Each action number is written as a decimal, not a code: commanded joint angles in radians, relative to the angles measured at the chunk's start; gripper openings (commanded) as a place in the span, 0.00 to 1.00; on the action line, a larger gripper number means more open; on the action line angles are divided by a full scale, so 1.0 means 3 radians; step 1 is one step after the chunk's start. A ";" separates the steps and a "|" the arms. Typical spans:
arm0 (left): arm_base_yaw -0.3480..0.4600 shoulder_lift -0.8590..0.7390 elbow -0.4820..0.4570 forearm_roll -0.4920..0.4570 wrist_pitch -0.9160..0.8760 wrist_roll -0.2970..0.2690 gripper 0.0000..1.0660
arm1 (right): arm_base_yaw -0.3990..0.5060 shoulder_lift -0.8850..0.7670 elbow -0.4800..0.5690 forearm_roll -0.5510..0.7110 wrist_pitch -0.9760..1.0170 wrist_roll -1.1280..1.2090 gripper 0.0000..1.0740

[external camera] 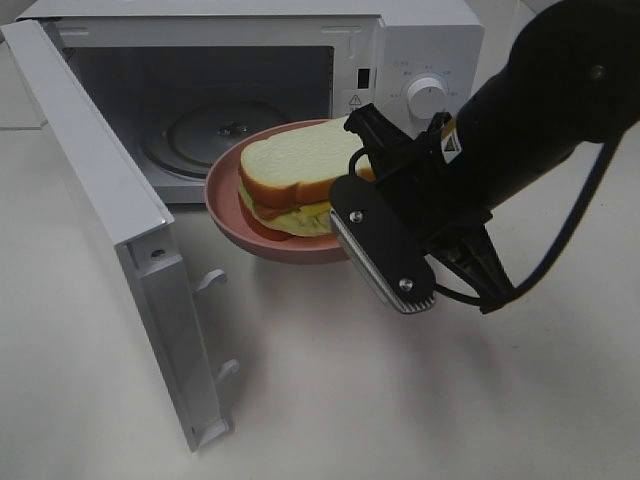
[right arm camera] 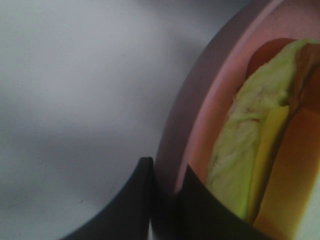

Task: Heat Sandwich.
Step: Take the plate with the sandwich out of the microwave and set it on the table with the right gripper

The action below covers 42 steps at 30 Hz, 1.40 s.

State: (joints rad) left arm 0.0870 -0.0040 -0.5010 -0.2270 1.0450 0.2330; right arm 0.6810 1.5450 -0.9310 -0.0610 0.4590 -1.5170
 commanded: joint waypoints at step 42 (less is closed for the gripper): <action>0.0000 -0.0090 0.0007 -0.0003 -0.0020 -0.0017 0.95 | -0.0010 -0.1880 0.1010 -0.0513 0.0700 0.0883 0.00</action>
State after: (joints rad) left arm 0.0870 -0.0040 -0.5010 -0.2270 1.0450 0.2330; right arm 0.6810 1.0040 -0.6280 -0.1900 0.6730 -1.2850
